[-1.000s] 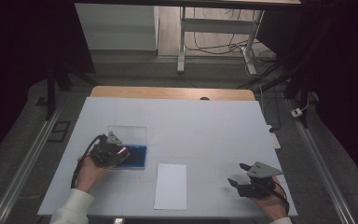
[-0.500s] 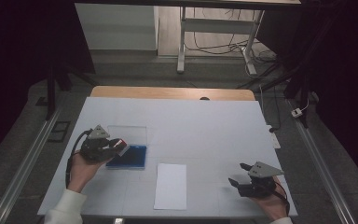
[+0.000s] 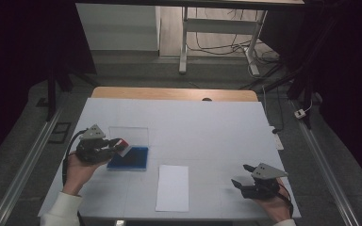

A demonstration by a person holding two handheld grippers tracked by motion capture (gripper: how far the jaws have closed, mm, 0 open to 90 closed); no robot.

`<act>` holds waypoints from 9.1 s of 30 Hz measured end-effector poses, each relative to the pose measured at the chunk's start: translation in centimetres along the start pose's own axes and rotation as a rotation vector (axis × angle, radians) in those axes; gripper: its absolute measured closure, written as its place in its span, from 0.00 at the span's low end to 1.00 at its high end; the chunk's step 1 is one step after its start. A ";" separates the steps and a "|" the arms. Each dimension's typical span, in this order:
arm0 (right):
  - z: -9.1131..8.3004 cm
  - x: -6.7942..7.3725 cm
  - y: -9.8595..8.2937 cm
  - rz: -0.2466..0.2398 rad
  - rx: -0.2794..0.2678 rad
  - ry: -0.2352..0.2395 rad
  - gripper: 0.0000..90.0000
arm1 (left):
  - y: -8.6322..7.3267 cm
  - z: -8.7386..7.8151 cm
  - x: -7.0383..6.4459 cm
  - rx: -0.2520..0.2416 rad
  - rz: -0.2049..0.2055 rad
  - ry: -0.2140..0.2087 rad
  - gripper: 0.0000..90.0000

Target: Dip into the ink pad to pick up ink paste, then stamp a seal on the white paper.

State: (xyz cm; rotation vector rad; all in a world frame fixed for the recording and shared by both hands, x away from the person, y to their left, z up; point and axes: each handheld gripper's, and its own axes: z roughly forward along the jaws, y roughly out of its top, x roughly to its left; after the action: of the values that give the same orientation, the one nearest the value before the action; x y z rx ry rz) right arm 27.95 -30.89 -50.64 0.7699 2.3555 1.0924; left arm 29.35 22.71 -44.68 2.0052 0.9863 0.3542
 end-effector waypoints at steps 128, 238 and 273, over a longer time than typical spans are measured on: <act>0.3 0.1 -0.3 -0.001 0.023 0.007 0.30 | 0.0 11.3 -12.2 0.233 0.270 -0.247 0.78; 0.1 0.1 -0.1 -0.004 0.016 -0.005 0.30 | 1.5 9.0 -12.2 0.145 0.277 -0.280 0.78; 0.0 0.0 -0.1 -0.006 0.017 -0.012 0.30 | 2.9 2.5 -6.9 0.021 0.159 -0.174 0.78</act>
State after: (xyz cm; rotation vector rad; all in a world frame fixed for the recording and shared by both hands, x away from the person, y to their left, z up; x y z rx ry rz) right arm 27.93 -30.95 -50.75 0.7728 2.3580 1.0642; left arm 27.80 15.10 -43.13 2.1002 0.7286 0.2506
